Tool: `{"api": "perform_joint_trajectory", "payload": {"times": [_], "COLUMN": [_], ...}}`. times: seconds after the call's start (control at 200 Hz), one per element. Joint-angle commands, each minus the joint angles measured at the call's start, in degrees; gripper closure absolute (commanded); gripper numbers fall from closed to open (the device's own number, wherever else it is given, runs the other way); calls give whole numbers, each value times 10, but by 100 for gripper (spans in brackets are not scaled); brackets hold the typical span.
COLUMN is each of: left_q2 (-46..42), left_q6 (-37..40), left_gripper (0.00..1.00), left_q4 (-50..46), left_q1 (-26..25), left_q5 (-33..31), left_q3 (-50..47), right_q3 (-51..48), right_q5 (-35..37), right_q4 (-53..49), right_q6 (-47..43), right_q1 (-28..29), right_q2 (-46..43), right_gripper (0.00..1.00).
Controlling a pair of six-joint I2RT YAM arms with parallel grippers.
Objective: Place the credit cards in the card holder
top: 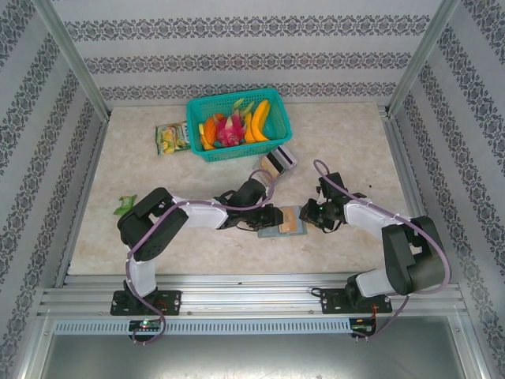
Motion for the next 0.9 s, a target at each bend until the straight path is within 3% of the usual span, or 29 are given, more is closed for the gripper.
{"api": "perform_joint_trajectory", "payload": {"times": [0.0, 0.195, 0.365, 0.425, 0.794, 0.894], "left_q2": [8, 13, -12, -11, -22, -22], "left_q6": [18, 21, 43, 39, 34, 53], "left_gripper": [75, 71, 64, 60, 53, 52], "left_q4": [-15, -34, -118, -124, -111, -144], "left_q1": [-13, -16, -16, -16, -18, -18], "left_q5": [15, 10, -53, -57, -60, -75], "left_q3": [28, 38, 43, 43, 49, 59], "right_q3": [-3, -6, -4, -4, -6, -6], "right_q5": [-13, -16, -11, -12, -10, -10], "right_q4": [3, 8, 5, 5, 5, 5], "right_q6": [-1, 3, 1, 0, -1, -1], "right_q1": [1, 2, 1, 2, 2, 2], "right_q2": [3, 0, 0, 2, 1, 0], "right_gripper": [75, 75, 75, 75, 75, 75]}}
